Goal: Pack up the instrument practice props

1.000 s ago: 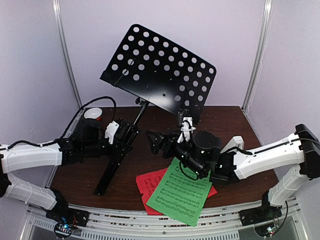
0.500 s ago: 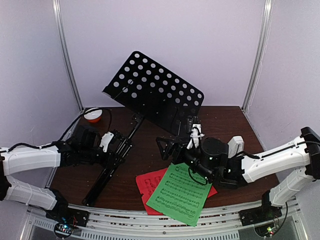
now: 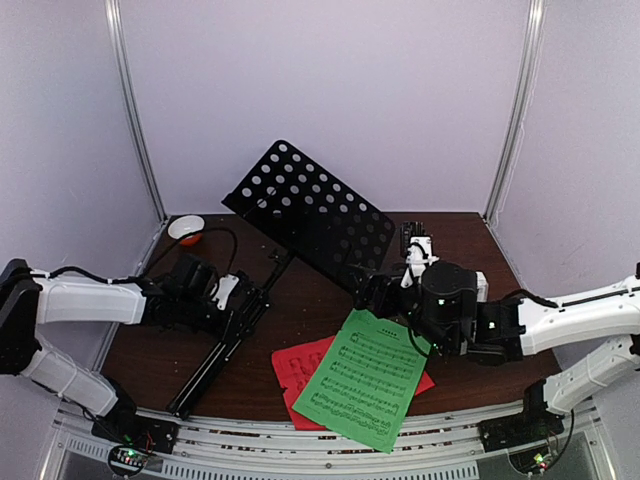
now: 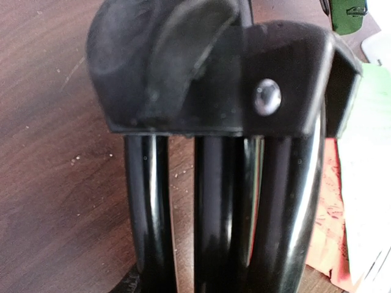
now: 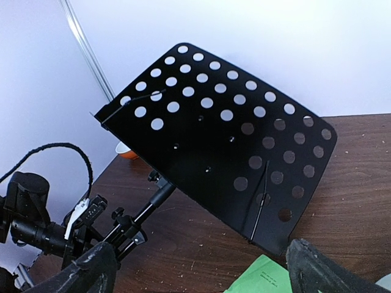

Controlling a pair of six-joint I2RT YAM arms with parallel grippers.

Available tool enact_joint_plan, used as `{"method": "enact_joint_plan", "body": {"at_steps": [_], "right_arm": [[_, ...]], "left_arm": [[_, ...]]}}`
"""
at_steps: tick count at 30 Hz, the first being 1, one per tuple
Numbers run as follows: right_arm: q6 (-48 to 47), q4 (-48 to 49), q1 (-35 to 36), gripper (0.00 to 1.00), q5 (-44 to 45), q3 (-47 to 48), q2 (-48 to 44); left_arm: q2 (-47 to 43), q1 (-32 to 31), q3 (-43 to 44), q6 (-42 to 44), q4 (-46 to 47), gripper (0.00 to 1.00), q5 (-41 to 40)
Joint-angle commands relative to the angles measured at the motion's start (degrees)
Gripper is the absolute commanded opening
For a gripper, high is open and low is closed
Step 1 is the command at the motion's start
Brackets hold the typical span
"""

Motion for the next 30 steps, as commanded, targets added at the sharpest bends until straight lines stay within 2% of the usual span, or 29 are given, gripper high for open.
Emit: {"method": "enact_joint_plan", "body": {"at_steps": [1,10,15,17,24,30], "right_arm": [[0.5,-4.5,-0.7,1.00,3.5,-2.1,-4.3],[3.9,-6.4,-0.8,1.00,2.5,-4.4,-8.2],[3.6,-8.9,-0.8,1.00,2.3,-4.5,-9.8],[3.4,-10.3,-0.8,1.00,2.2,-4.3,-10.5],[3.1,-12.3,-0.8,1.00,2.2,-4.7,-12.2],[2.4,-12.2,-0.8,1.00,1.9,-5.1,-12.8]], "left_arm": [[1.9,-0.4,5.3,-1.2,12.3,0.00,2.5],[10.3,0.0,9.6,-3.8,9.3,0.02,3.5],[12.2,0.0,10.5,-2.8,6.2,0.37,-0.5],[13.0,0.0,10.9,-2.2,4.5,0.46,-2.2],[14.0,0.0,11.8,-0.8,1.7,0.66,-5.6],[13.4,0.0,13.0,-0.2,0.4,0.75,-7.1]]}}
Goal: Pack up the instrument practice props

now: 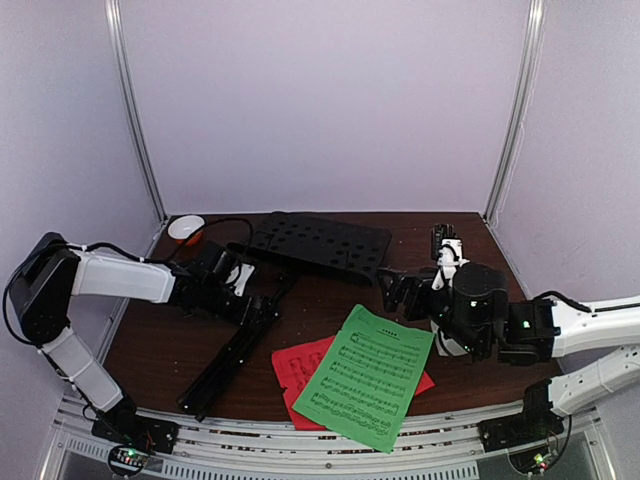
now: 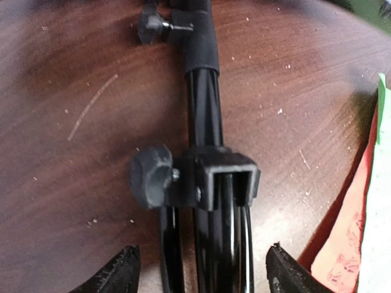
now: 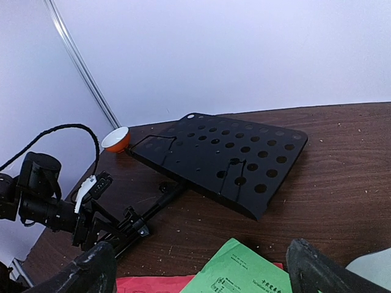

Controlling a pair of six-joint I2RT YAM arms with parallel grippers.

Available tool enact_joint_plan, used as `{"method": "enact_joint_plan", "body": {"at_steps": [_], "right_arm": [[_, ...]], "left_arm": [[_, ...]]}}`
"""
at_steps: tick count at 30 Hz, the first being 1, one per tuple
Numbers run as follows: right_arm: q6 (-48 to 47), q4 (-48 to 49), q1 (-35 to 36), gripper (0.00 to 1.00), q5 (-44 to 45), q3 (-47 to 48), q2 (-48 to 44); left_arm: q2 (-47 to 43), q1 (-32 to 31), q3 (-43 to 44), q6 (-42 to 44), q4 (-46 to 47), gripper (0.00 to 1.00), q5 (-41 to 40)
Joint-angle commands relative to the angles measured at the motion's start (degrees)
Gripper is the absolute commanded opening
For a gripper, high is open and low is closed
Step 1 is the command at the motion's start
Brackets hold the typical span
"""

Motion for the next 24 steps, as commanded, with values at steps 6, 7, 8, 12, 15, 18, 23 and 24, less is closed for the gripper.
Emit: {"method": "enact_joint_plan", "body": {"at_steps": [6,7,8,12,15,18,23,24], "right_arm": [[-4.4,-5.9,-1.3,1.00,-1.8,7.0,1.0],[-4.5,-8.0,-2.6,1.00,-3.7,9.4,1.8],[-4.4,-10.4,-3.9,1.00,-4.7,12.0,2.7],[-4.6,-18.3,-11.2,1.00,-10.9,20.8,5.2],[-4.9,-22.6,-19.4,1.00,-15.8,24.1,5.7],[-5.0,-25.2,-31.5,1.00,-22.3,23.7,4.9],[-5.9,-23.8,-57.1,1.00,-31.3,17.9,1.5],[-6.0,-22.9,-61.5,1.00,-32.6,16.4,0.9]], "left_arm": [[-5.4,0.1,5.6,3.6,1.2,0.87,-3.1],[-6.1,0.2,7.4,4.6,0.1,0.89,-3.0],[-6.5,0.5,9.5,5.3,-0.7,0.90,-2.9],[-7.6,5.2,16.6,5.8,-3.3,0.93,0.6],[-9.3,12.7,17.5,5.6,-2.8,0.94,3.9],[-11.7,22.9,14.6,4.4,0.2,0.95,6.1],[-19.2,43.2,2.1,-1.6,9.7,0.95,7.1],[-21.2,45.7,-1.1,-2.2,11.6,0.95,4.6]]}}
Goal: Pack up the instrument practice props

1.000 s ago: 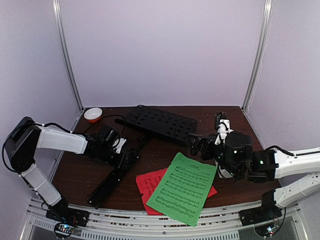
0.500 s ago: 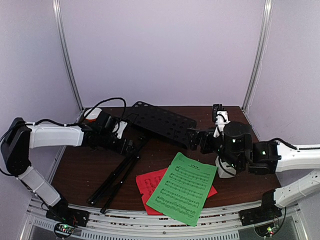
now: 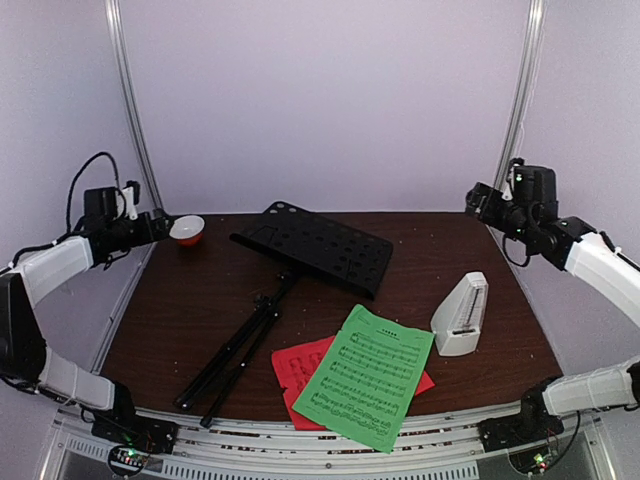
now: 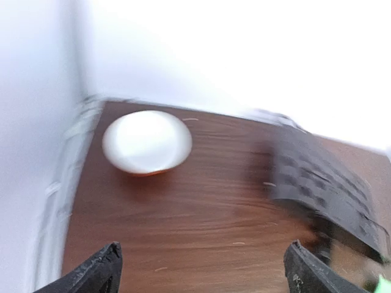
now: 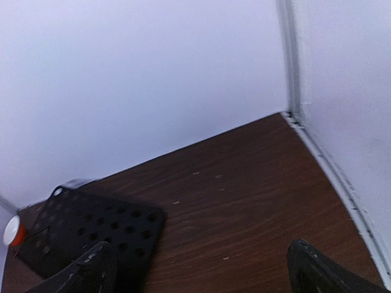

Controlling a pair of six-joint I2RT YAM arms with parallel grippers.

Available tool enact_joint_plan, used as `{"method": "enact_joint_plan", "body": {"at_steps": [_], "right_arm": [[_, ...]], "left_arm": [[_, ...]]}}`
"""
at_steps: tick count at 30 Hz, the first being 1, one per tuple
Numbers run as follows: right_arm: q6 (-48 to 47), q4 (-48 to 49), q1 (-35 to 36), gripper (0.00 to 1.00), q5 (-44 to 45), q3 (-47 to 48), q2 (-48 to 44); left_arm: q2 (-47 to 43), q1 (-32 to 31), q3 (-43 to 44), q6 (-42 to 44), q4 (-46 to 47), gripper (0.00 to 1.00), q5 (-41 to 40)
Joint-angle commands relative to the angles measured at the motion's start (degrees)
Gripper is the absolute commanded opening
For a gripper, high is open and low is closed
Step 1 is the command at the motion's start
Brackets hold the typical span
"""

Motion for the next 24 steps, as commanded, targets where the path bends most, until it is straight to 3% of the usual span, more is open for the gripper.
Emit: {"method": "enact_joint_plan", "body": {"at_steps": [1,4,8,15,19,24], "right_arm": [[-1.1,-0.8,-18.0,1.00,-10.0,-6.1,-3.8],[-1.2,5.9,-25.5,1.00,-12.2,-13.1,-5.1],[-5.1,23.8,-26.8,1.00,-7.2,-28.5,-7.8],[-12.3,60.7,-26.8,1.00,-5.7,-49.9,-5.0],[-14.1,67.8,-26.8,1.00,-7.8,-52.8,-1.1],[-15.1,74.5,-26.8,1.00,-8.7,-54.4,3.1]], "left_arm": [[-8.5,10.9,-12.1,-4.7,9.1,0.96,-4.4],[-15.7,11.5,-22.6,-3.7,16.0,0.98,-16.8],[-21.7,11.5,-36.4,-0.9,31.8,0.98,-21.8],[-13.0,11.4,-42.6,5.5,49.1,0.96,-14.4],[-8.1,11.4,-44.1,8.1,59.2,0.97,-11.2],[-1.2,11.4,-43.0,8.4,65.3,0.96,-7.4]]}}
